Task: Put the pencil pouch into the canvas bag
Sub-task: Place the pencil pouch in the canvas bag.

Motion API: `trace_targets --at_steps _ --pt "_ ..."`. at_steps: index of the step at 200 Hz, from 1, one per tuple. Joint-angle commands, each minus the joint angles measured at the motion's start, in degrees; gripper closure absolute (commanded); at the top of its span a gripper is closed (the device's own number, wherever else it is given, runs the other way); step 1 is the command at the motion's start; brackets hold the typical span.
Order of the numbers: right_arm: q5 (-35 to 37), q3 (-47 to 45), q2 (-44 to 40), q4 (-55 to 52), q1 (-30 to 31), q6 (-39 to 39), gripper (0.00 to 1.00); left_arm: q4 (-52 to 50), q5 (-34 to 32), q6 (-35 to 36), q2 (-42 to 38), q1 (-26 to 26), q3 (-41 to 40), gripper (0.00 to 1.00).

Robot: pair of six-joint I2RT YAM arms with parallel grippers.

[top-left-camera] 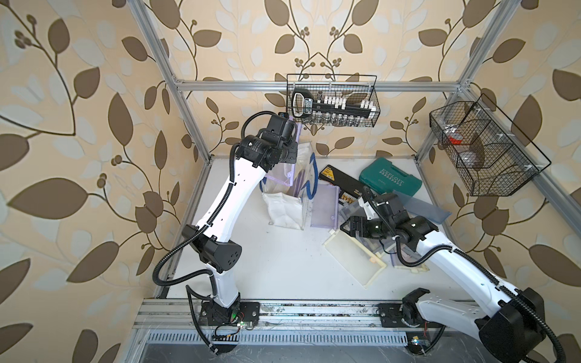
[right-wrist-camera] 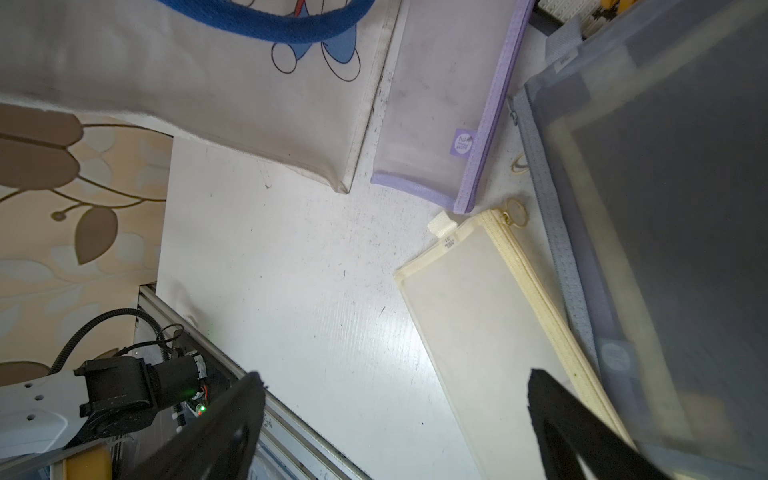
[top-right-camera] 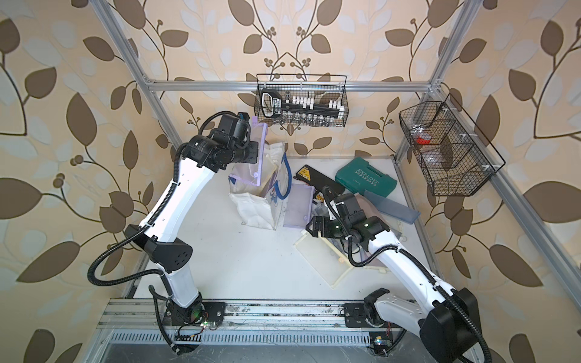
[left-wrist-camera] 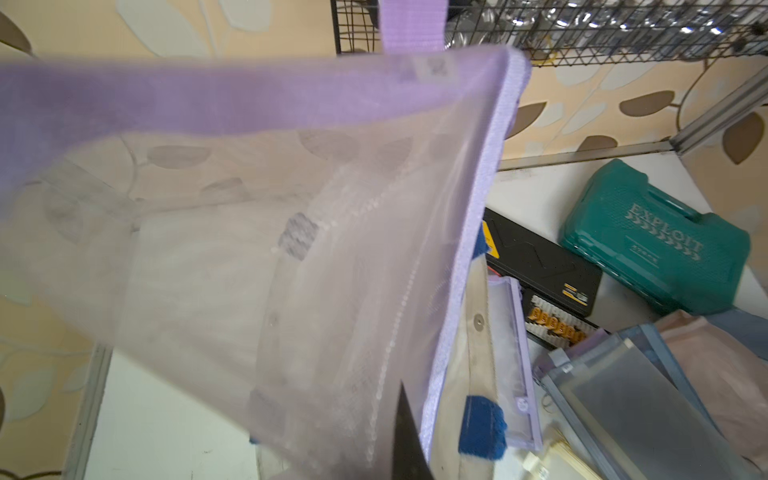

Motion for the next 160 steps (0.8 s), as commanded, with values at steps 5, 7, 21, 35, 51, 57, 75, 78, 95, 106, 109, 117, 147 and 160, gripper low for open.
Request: trace_targets --at_steps 5,7,21,35,51,57,75,78,95,106,109,117,147,160 --pt "1.48 -0.98 -1.01 -2.21 -0.14 -0.03 0.03 4.25 -2.41 2.84 1.49 -0.21 -3.28 1.0" --pt "1.54 -1.0 -1.13 -2.22 -0.13 -0.03 0.03 4.39 -2.28 2.79 1.57 -0.22 -3.67 1.0" --pt "1.85 -1.31 -1.49 -2.25 -0.13 0.15 0.03 5.66 -1.64 2.21 1.44 -0.22 -6.89 1.0" --pt "2.03 -1.75 -1.81 -2.15 -0.13 0.4 0.03 7.27 -0.74 1.96 1.16 -0.23 -9.94 1.0" --pt "2.17 -2.14 -1.93 -2.04 -0.12 0.46 0.03 8.26 -0.26 1.78 1.92 -0.22 -11.59 1.0" --pt "2.14 -2.29 -1.9 -2.0 -0.18 0.45 0.03 8.38 -0.12 1.78 2.52 -0.22 -13.73 1.0" --pt "2.46 -2.52 -1.94 -1.98 -0.19 0.37 0.03 8.02 0.34 1.8 4.54 -0.18 -14.18 1.0" --pt "2.47 -2.48 -1.95 -2.05 -0.13 0.4 0.03 7.84 0.35 1.78 4.85 -0.22 -14.14 1.0" --pt "3.06 -2.49 -1.79 -2.56 -0.21 0.21 0.03 6.66 0.41 1.43 6.04 -0.23 -12.96 0.88" --pt "3.29 -2.54 -1.7 -3.14 -0.21 0.15 0.03 6.48 0.52 1.56 5.93 -0.2 -12.48 0.74" --pt "3.42 -2.56 -1.7 -3.28 -0.28 0.15 0.03 6.54 0.52 1.6 5.82 -0.22 -12.53 0.7" --pt "3.61 -2.65 -1.86 -3.48 -0.26 0.13 0.03 6.59 0.43 1.98 5.43 -0.18 -12.51 0.61" --pt "4.44 -2.73 -1.65 -4.34 -0.35 -0.22 0.03 3.62 -0.26 2.05 4.46 -0.21 -7.97 0.32" --pt "4.73 -2.73 -1.22 -4.62 -0.38 -0.44 0.03 2.48 -0.27 1.66 3.05 -0.18 -7.81 0.27"
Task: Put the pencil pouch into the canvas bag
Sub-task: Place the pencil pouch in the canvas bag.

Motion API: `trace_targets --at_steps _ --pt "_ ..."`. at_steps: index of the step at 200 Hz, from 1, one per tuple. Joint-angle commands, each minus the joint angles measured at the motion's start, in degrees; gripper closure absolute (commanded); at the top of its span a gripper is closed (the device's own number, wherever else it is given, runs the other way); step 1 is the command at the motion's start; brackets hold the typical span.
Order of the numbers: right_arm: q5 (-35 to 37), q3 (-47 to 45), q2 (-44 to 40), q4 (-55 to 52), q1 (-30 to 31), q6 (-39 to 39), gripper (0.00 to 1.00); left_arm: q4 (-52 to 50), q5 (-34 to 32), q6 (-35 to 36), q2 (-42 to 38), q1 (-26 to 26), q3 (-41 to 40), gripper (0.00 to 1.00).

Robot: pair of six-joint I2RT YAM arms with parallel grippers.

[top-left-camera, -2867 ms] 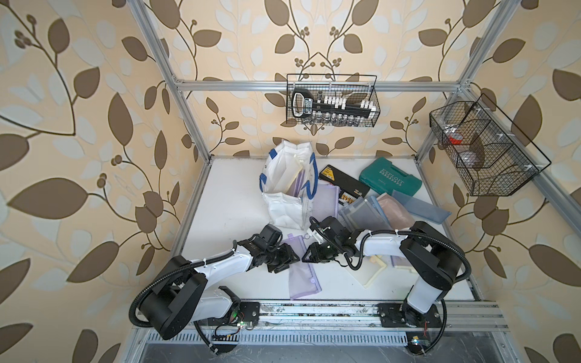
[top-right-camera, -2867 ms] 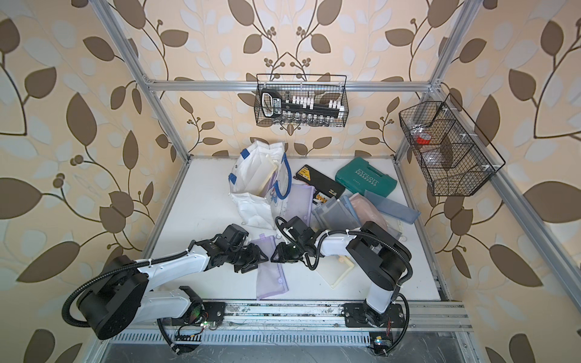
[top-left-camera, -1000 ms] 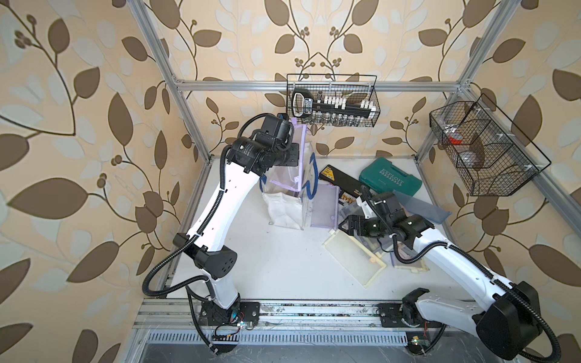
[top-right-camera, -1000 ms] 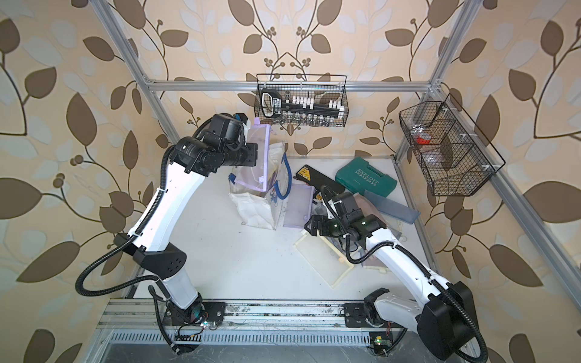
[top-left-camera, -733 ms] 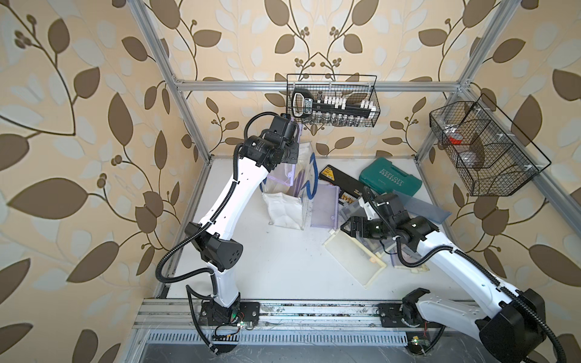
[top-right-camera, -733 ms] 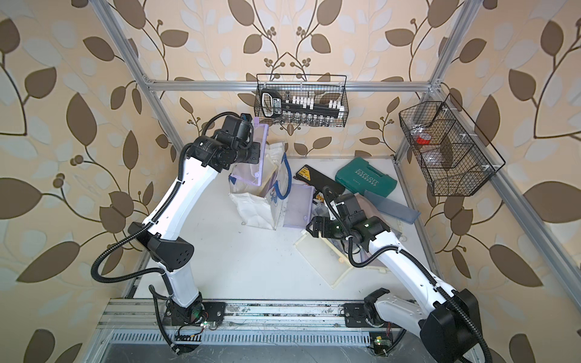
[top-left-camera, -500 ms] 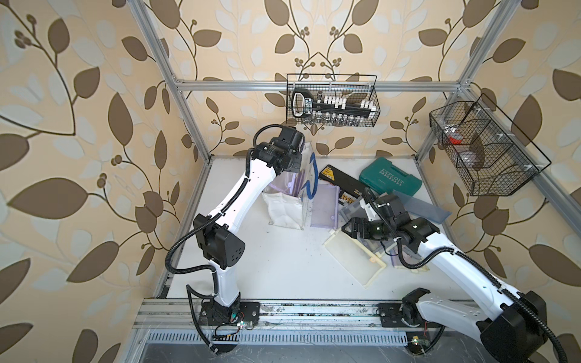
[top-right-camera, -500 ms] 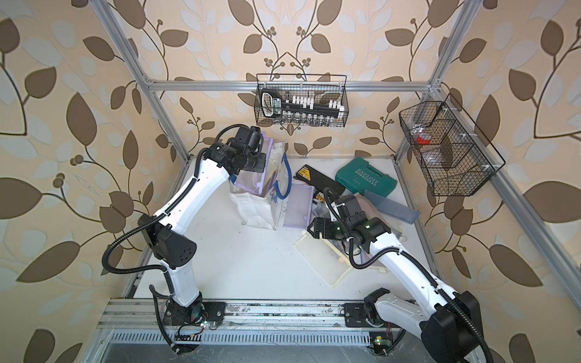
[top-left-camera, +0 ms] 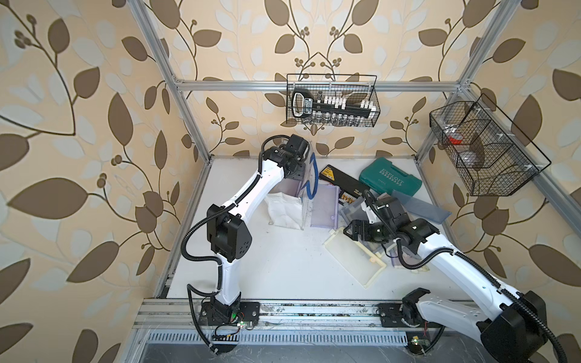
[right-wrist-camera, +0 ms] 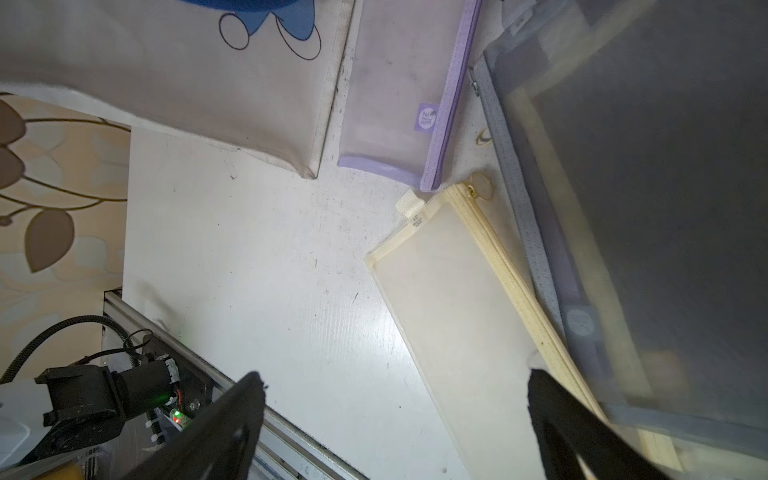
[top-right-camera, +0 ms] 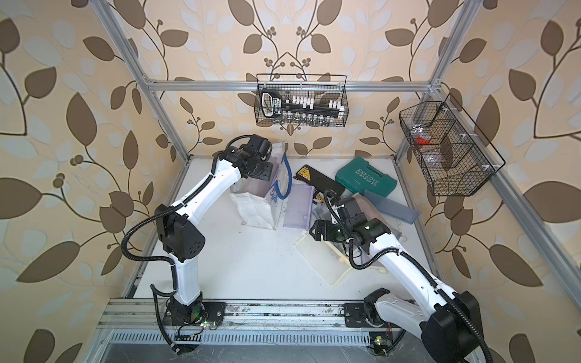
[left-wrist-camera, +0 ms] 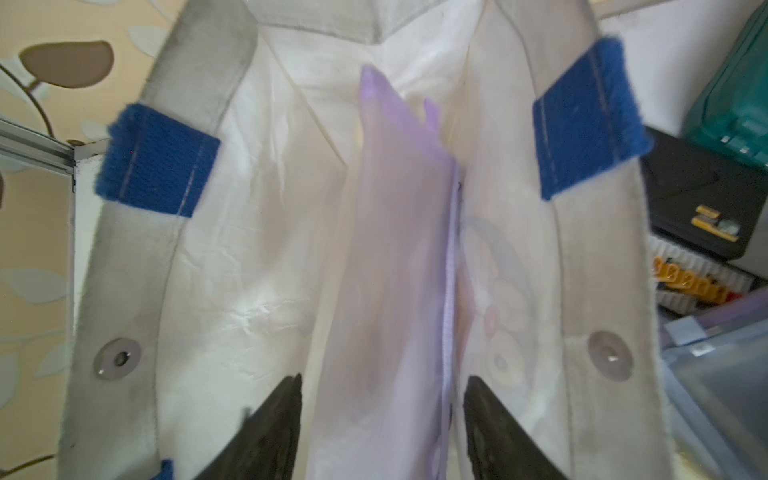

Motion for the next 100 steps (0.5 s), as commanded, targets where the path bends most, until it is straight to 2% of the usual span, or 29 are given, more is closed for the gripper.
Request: trace_targets --at_steps 1,40,67,79,100 --pt "1.73 -1.0 -0.05 -1.94 -0.34 -0.61 0.03 -2.38 -0.64 -0.51 -4.36 -0.21 2.97 0.27" --pt "2.26 -1.27 2.55 -2.48 -1.12 -1.97 0.03 -5.24 0.85 -1.42 -12.62 -1.67 -0.75 0.16" --pt "2.51 -1.39 5.37 -3.35 -2.28 -3.77 0.05 -6.85 2.97 -2.43 -21.01 -6.2 -10.75 0.13" --pt "2.49 -1.69 6.61 -3.2 -2.9 -4.62 0.05 -6.4 6.33 -3.52 -25.53 -9.04 -15.67 0.12" --pt "1.98 -2.16 9.14 -2.67 -3.87 -5.6 0.06 -2.77 17.64 -7.74 -34.17 -13.7 -26.42 0.12"
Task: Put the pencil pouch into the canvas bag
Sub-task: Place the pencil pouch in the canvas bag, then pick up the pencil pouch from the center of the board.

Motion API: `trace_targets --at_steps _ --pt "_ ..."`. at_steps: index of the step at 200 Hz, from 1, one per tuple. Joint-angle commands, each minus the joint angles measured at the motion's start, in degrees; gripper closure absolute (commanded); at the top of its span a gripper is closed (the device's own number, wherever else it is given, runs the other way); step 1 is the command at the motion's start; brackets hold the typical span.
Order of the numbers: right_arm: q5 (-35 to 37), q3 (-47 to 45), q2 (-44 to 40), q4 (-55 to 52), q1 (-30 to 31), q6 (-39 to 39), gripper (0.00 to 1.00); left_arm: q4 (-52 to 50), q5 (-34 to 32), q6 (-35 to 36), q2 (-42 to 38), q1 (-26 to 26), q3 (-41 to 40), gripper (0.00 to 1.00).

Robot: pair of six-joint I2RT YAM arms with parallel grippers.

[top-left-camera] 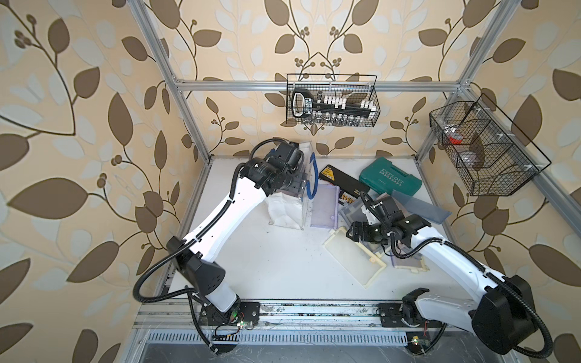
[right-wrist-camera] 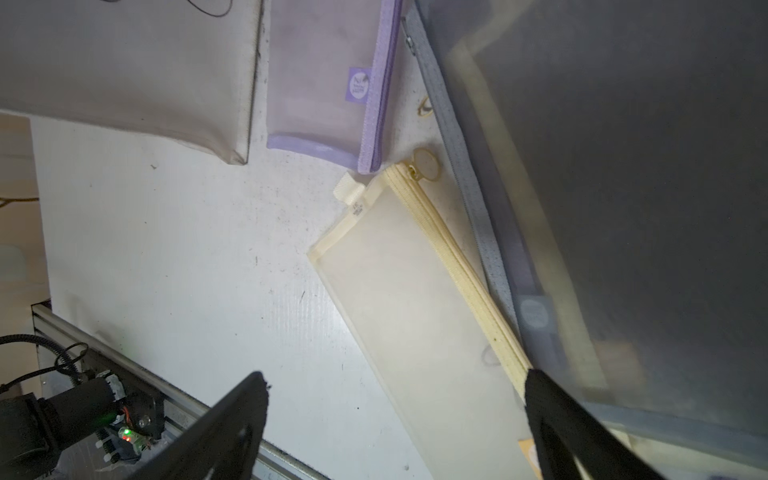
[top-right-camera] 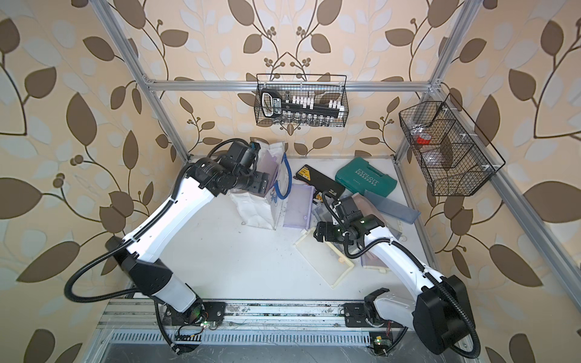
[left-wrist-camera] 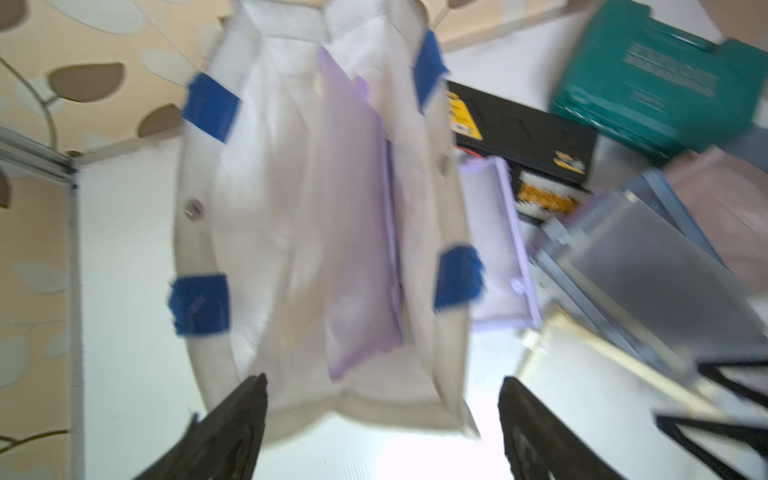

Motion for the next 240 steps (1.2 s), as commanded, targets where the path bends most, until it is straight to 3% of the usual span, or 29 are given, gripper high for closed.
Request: trace_targets --at_steps 1,35,75,116,165,216,240 --pt "0.44 -1.32 2.37 -1.21 -0.89 -2.38 0.06 1.17 12.57 -5.14 -8.99 -4.68 -9.25 0.12" --pt "0.19 -1.12 7.48 0.39 -0.9 -2.72 0.09 10.28 21.55 -14.45 -18.4 -11.81 -26.68 0.11" --pt "-1.77 -2.39 11.95 3.92 -0.83 -1.4 0.14 13.82 28.19 -21.32 -20.35 -13.55 -35.54 0.12" --pt "-6.56 -8.81 11.88 10.81 -0.08 3.78 0.18 14.82 29.32 -26.46 -15.07 -13.55 -41.13 0.14" --pt "-6.84 -11.86 10.87 14.32 7.22 9.34 0.24 30.77 32.61 -35.27 -8.15 -13.55 -50.46 0.2" --pt "-7.09 -11.54 12.37 16.83 12.25 11.96 0.32 34.83 29.49 -35.77 2.65 -13.55 -49.85 0.28" --pt "-8.01 -11.21 12.86 18.68 12.88 12.54 0.44 38.4 30.21 -37.68 6.43 -13.55 -50.77 0.33"
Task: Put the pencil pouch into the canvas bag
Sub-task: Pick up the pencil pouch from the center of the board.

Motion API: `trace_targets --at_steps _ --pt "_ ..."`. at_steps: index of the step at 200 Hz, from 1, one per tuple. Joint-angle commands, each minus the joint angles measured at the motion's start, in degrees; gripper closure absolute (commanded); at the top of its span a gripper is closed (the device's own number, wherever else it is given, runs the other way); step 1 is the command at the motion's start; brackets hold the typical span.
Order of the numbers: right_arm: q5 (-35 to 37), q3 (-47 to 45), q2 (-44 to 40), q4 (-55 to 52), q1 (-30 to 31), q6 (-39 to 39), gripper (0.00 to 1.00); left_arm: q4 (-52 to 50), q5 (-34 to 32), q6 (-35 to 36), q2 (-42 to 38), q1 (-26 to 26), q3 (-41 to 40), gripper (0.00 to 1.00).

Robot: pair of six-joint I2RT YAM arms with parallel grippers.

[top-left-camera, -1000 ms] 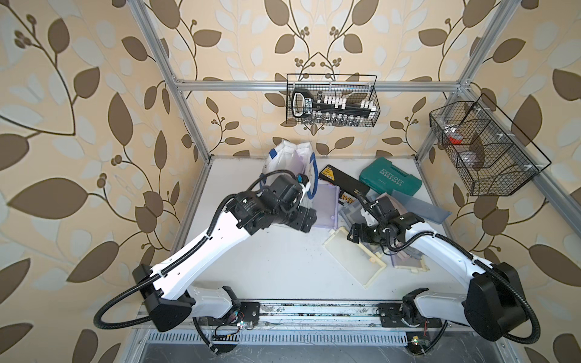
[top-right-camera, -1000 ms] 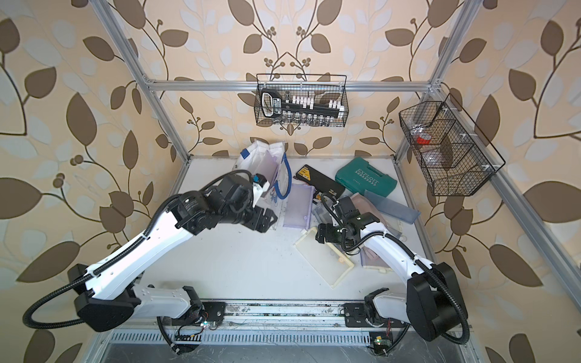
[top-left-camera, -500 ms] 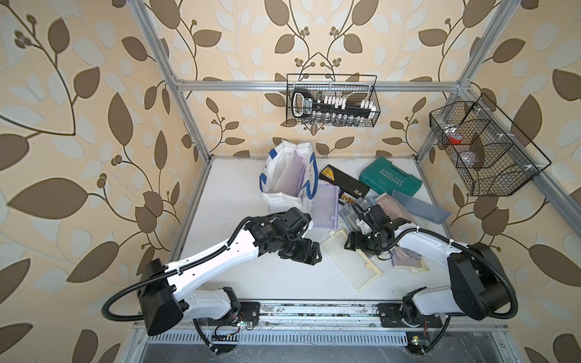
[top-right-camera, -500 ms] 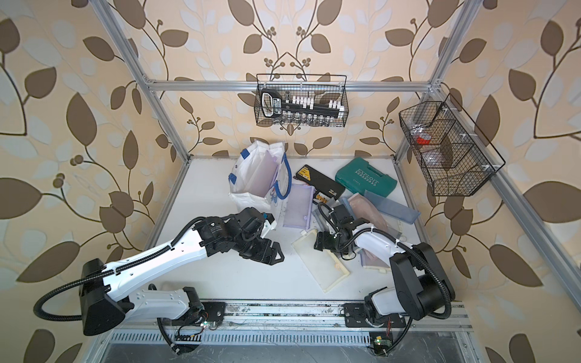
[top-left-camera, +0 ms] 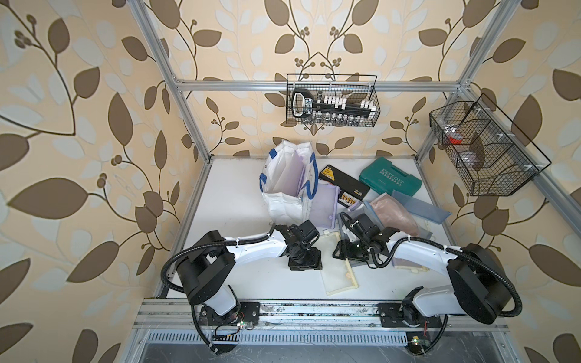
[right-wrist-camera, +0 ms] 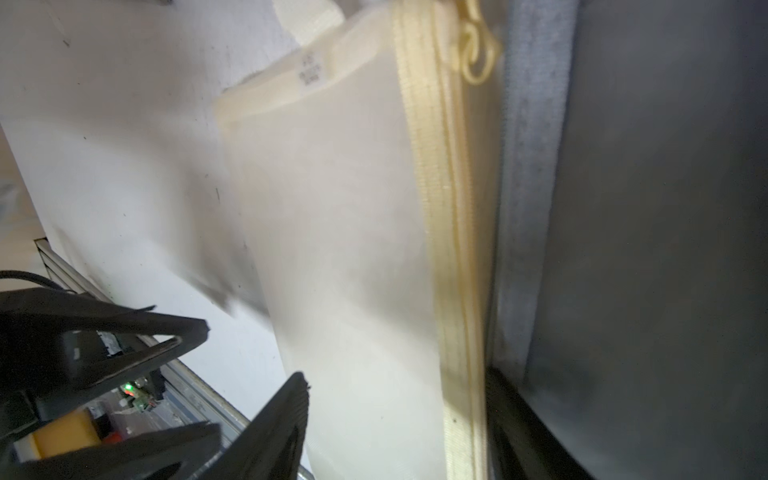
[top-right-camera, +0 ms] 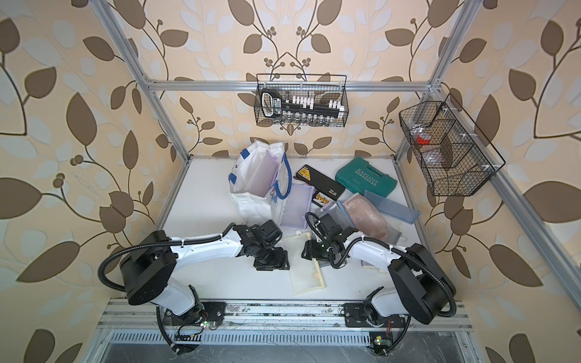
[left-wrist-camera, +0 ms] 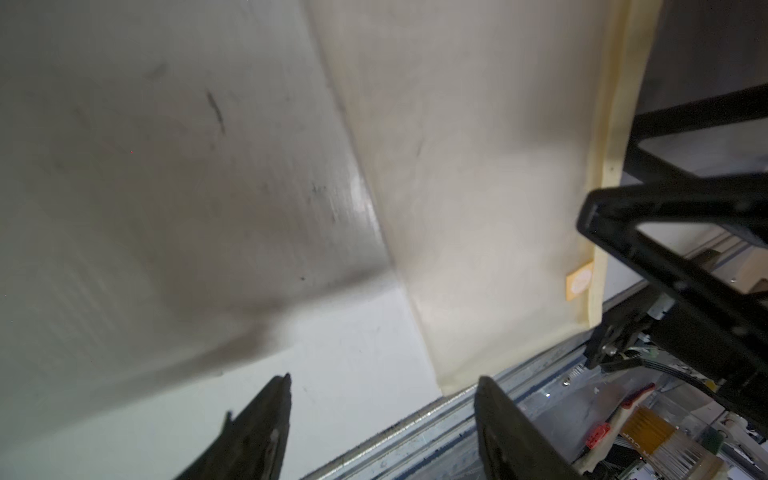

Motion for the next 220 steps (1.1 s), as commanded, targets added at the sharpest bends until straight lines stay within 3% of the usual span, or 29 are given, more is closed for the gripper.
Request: trace_targets --at_steps 1,49,74,149,169,220 --pt "-1.03 -0.76 1.63 0.55 0.82 1.91 0.44 5.43 0.02 -2.5 2.12 -0.28 -0.38 0.33" --pt "-5.09 -1.2 2.08 7.07 1.63 3.49 0.6 12.8 2.71 -4.66 6.4 -0.28 -0.6 0.45" --pt "-5.93 -0.87 1.58 8.12 1.97 3.33 0.66 14.08 3.11 -4.42 6.1 -0.28 -0.05 0.59" --pt "-2.82 1.48 -5.58 1.25 1.99 0.51 1.0 7.01 -0.86 -0.23 -4.31 -0.28 -1.02 0.85" --pt "-1.72 2.81 -9.01 -1.27 1.97 -0.08 1.0 4.06 -1.54 1.16 -8.33 -0.28 -0.57 1.0" --pt "0.6 6.18 -19.34 -5.58 2.01 1.18 1.0 -5.4 -1.41 6.11 -15.76 -0.28 7.84 1.0"
